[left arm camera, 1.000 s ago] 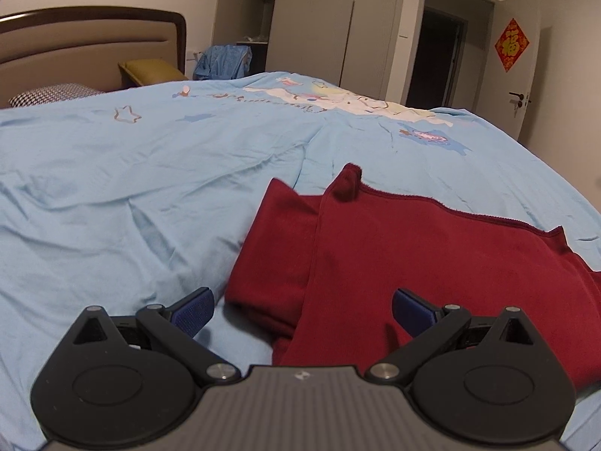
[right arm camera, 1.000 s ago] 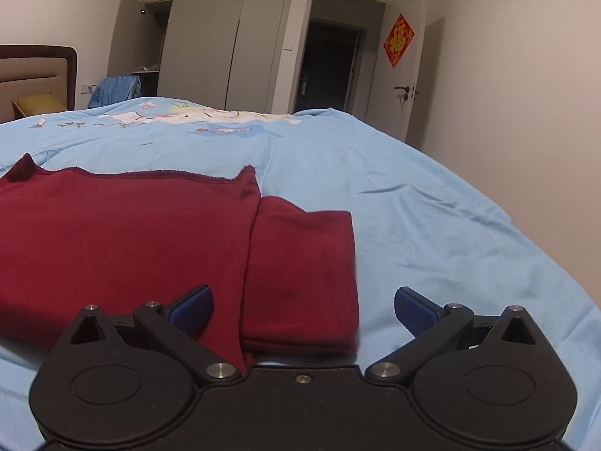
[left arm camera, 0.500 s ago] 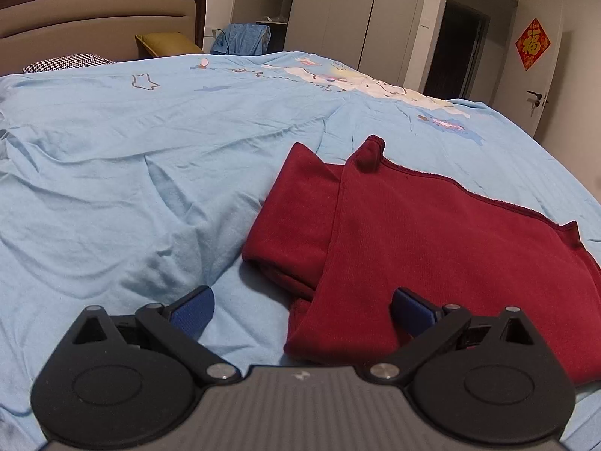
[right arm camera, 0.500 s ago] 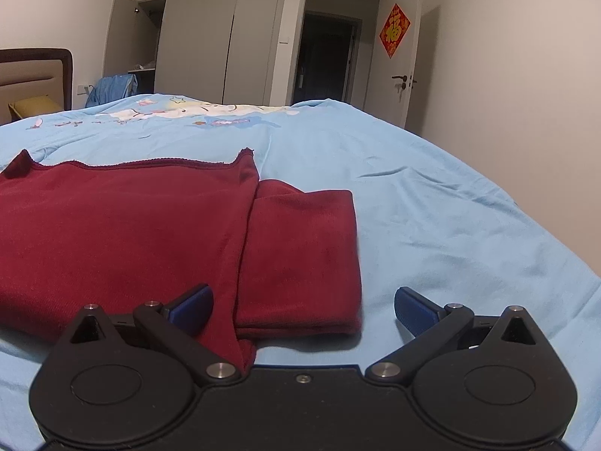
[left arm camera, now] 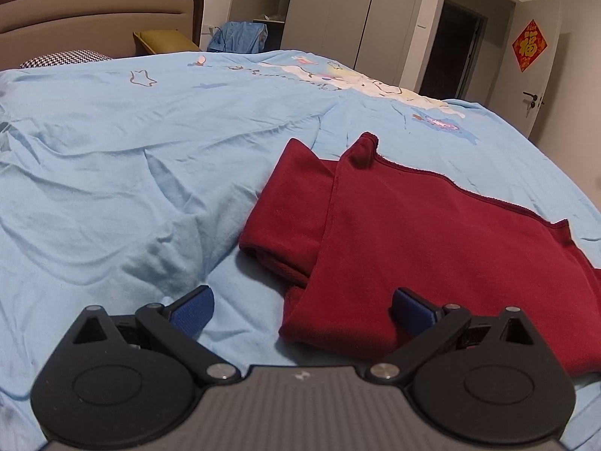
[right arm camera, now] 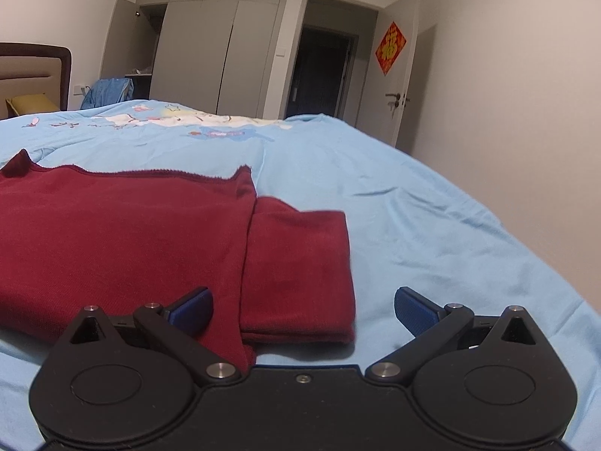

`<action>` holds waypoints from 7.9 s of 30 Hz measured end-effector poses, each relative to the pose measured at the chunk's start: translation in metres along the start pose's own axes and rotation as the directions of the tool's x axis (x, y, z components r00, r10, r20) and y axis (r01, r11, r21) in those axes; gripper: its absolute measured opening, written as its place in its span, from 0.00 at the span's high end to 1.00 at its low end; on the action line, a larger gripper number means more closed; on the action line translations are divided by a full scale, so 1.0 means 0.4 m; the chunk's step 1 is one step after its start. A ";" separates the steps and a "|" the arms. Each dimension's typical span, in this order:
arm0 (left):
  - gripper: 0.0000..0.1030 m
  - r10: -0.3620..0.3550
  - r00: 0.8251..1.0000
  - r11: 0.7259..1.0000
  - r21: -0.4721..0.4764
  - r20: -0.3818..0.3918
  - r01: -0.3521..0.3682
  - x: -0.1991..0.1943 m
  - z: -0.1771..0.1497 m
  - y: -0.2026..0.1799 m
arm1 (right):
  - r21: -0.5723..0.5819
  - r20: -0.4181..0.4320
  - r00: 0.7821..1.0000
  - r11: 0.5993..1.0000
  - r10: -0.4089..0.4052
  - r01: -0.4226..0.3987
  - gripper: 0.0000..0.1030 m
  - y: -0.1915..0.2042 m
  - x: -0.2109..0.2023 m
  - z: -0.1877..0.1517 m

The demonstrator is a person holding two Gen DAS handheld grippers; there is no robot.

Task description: Fold small clothes

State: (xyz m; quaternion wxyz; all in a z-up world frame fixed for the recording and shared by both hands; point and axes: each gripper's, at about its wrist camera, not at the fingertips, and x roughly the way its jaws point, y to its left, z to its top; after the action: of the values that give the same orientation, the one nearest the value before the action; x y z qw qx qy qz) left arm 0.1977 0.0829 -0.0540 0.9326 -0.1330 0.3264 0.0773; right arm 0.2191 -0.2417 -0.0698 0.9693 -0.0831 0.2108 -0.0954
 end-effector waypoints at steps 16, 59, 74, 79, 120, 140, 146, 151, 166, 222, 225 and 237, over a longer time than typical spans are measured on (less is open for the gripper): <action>0.00 -0.236 0.971 0.968 -0.090 -0.029 0.233 0.008 0.008 0.023 | -0.005 0.048 0.965 0.966 0.258 -0.258 0.01 0.126 -0.021 0.104; 0.01 -0.330 0.943 0.922 -0.225 -0.034 0.315 0.056 0.009 0.028 | 0.008 -0.038 0.941 0.942 0.336 -0.336 0.01 0.271 0.047 0.064; 0.41 -0.218 0.976 0.944 -0.255 0.000 0.211 0.087 0.026 0.017 | 0.009 -0.034 0.941 0.942 0.336 -0.336 0.00 0.271 0.045 0.062; 0.47 -0.234 0.972 0.914 -0.338 0.016 0.225 0.119 0.036 0.040 | 0.009 -0.034 0.941 0.942 0.336 -0.336 0.00 0.271 0.046 0.062; 0.81 -0.370 0.929 0.844 0.426 0.022 0.327 -0.002 0.109 -0.517 | -0.003 -0.082 0.980 0.983 0.180 -0.181 0.01 -0.084 -0.076 0.107; 0.53 -0.327 0.944 0.713 0.645 -0.040 0.275 -0.024 -0.117 -0.604 | 0.298 -0.117 0.749 0.743 0.652 -0.600 0.01 -0.146 0.075 0.195; 0.42 -0.302 0.953 0.689 0.691 -0.001 0.219 -0.057 -0.159 -0.590 | 0.379 -0.176 0.624 0.637 0.761 -0.671 0.01 -0.070 0.153 0.205; 0.53 -0.275 0.959 0.665 0.733 0.066 0.140 -0.078 -0.193 -0.568 | 0.431 -0.182 0.599 0.611 0.780 -0.664 0.11 -0.030 0.188 0.209; 0.86 -0.336 0.936 0.671 0.724 0.106 0.159 -0.108 -0.156 -0.582 | 0.508 -0.145 0.665 0.632 0.733 -0.586 0.77 -0.024 0.267 0.231; 0.04 -0.511 0.857 0.753 0.450 -0.059 0.480 0.000 0.021 -0.619 | 0.225 -0.136 0.905 0.902 0.402 -0.367 0.19 -0.225 0.109 0.184; 0.01 -0.442 0.897 0.819 0.397 -0.021 0.413 0.032 0.055 -0.581 | 0.222 -0.138 0.911 0.908 0.389 -0.354 0.16 -0.211 0.093 0.183; 0.00 -0.315 0.944 0.915 0.235 -0.095 0.329 0.171 0.077 -0.468 | 0.158 -0.157 0.931 0.939 0.329 -0.305 0.04 -0.166 0.000 0.085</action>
State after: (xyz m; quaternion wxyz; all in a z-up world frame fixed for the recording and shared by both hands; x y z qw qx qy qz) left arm 0.3120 -0.0824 -0.0369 0.9326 -0.0696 0.3325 -0.1222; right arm 0.2236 -0.3018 -0.0257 0.9522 0.0249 0.3017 0.0416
